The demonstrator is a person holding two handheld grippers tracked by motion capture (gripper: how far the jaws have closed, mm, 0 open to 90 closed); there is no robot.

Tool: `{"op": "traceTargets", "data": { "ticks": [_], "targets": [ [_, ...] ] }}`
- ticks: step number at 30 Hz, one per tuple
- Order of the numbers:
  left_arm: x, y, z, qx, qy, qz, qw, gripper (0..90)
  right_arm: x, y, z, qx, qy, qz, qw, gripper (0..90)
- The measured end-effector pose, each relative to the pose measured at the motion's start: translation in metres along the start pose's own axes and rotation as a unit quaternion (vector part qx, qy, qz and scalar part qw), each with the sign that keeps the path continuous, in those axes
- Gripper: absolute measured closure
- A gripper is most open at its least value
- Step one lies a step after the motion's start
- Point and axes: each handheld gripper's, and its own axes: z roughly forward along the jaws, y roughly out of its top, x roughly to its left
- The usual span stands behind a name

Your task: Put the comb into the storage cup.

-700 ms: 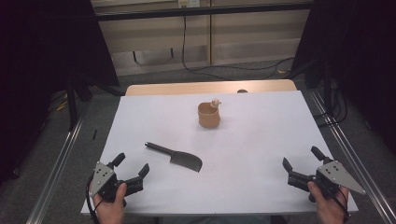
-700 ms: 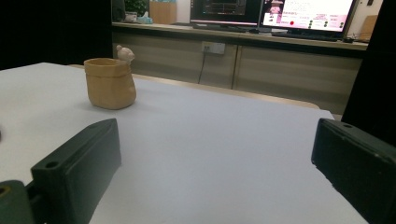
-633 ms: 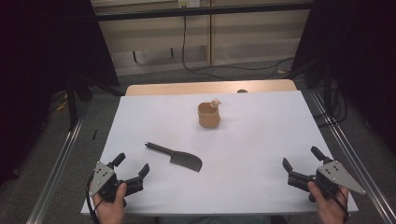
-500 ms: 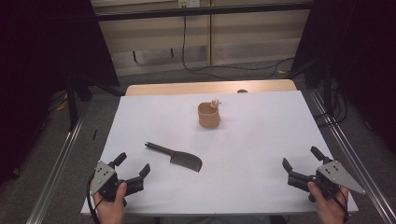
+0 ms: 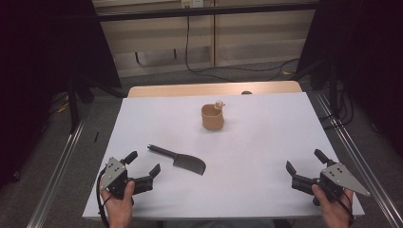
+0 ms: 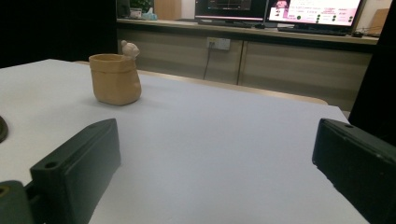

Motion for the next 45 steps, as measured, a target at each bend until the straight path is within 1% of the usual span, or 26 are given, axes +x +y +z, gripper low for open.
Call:
{"op": "traceTargets", "data": {
  "ticks": [2,4,5,7,8,9,11,12,16,19,21,23,25,29,30,31,32,33,34,35,37,38,40,41,42,45],
  "targets": [
    [0.001,0.004,0.001,-0.005,-0.012,0.004,0.9999,4.0,0.001,0.0,0.0,0.004,0.003,-0.001,1.0,0.5],
    [0.001,0.009,0.003,-0.001,-0.033,0.022,0.9992,4.0,0.002,0.0,0.001,0.005,0.008,-0.001,1.0,0.0],
    [0.001,0.012,0.005,-0.002,-0.039,0.023,0.9989,4.0,0.003,-0.001,0.001,0.009,0.015,-0.008,0.9998,0.0],
    [0.001,0.014,0.008,-0.008,-0.044,0.018,0.9988,4.0,0.004,-0.001,0.001,0.009,0.015,-0.008,0.9998,0.0],
    [0.001,0.015,0.009,-0.009,-0.045,0.024,0.9987,4.0,0.004,-0.001,0.001,0.009,0.018,-0.006,0.9998,0.0],
    [0.0,0.016,0.011,-0.007,-0.043,0.033,0.9985,3.9,0.005,0.0,0.0,0.009,0.019,-0.008,0.9998,0.0],
    [0.0,0.017,0.013,-0.006,-0.046,0.032,0.9984,3.9,0.005,0.0,0.0,0.009,0.02,-0.007,0.9997,0.0],
    [0.001,0.018,0.015,0.0,-0.039,0.032,0.9987,3.8,0.004,0.0,0.0,0.008,0.021,-0.007,0.9997,0.0],
    [0.003,0.026,0.021,-0.004,-0.038,0.007,0.9992,3.4,0.004,0.0,0.001,0.007,0.022,-0.008,0.9997,0.0],
    [0.006,0.028,0.026,-0.014,-0.035,0.014,0.9992,3.0,0.006,0.0,0.001,0.005,0.028,-0.013,0.9995,0.1],
    [0.008,0.028,0.029,-0.018,-0.018,0.01,0.9996,2.3,0.006,0.0,0.001,0.005,0.03,-0.014,0.9994,0.1],
    [0.011,0.029,0.034,-0.017,-0.019,0.009,0.9996,2.8,0.006,0.0,0.001,0.004,0.03,-0.013,0.9995,0.1],
    [0.013,0.03,0.037,-0.017,-0.019,0.023,0.9994,3.5,0.006,0.0,0.001,0.004,0.031,-0.011,0.9995,0.1],
    [0.014,0.033,0.043,-0.019,-0.016,0.026,0.9994,3.3,0.006,0.0,0.001,0.005,0.03,-0.009,0.9995,0.1],
    [0.014,0.034,0.045,-0.02,-0.018,0.019,0.9995,3.5,0.006,0.0,0.002,0.004,0.029,-0.008,0.9995,0.2],
    [0.015,0.035,0.047,-0.019,-0.017,0.027,0.9993,4.1,0.006,0.0,0.001,0.005,0.032,-0.005,0.9995,0.2],
    [0.014,0.037,0.049,-0.019,-0.014,0.023,0.9995,4.1,0.006,0.0,0.001,0.005,0.032,-0.005,0.9995,0.2],
    [0.015,0.038,0.051,-0.021,-0.017,0.029,0.9992,4.1,0.006,0.0,0.001,0.004,0.032,-0.006,0.9995,0.2],
    [0.015,0.04,0.054,-0.022,-0.02,0.027,0.9992,4.2,0.006,0.0,0.001,0.003,0.032,-0.006,0.9995,0.2],
    [0.015,0.041,0.057,-0.021,-0.02,0.032,0.9991,4.1,0.006,0.0,0.001,0.004,0.03,-0.004,0.9995,0.2],
    [0.016,0.042,0.064,-0.024,-0.008,0.057,0.998,4.1,0.006,0.0,0.001,0.004,0.03,-0.004,0.9995,0.2],
    [0.017,0.043,0.068,-0.022,-0.008,0.061,0.9979,4.7,0.006,0.0,0.001,0.003,0.03,-0.004,0.9995,0.2],
    [0.019,0.044,0.074,-0.025,-0.017,0.04,0.9988,4.8,0.006,0.0,0.002,0.003,0.03,-0.004,0.9995,0.2],
    [0.02,0.045,0.077,-0.028,-0.019,0.043,0.9985,4.9,0.006,0.0,0.002,0.003,0.03,-0.005,0.9995,0.2],
    [0.021,0.045,0.079,-0.026,-0.019,0.052,0.9981,5.1,0.005,0.0,0.002,0.003,0.029,-0.005,0.9995,0.2],
    [0.026,0.044,0.086,-0.029,-0.02,0.05,0.9981,5.3,0.006,0.0,0.003,0.004,0.026,-0.006,0.9996,0.3]
  ]
}}
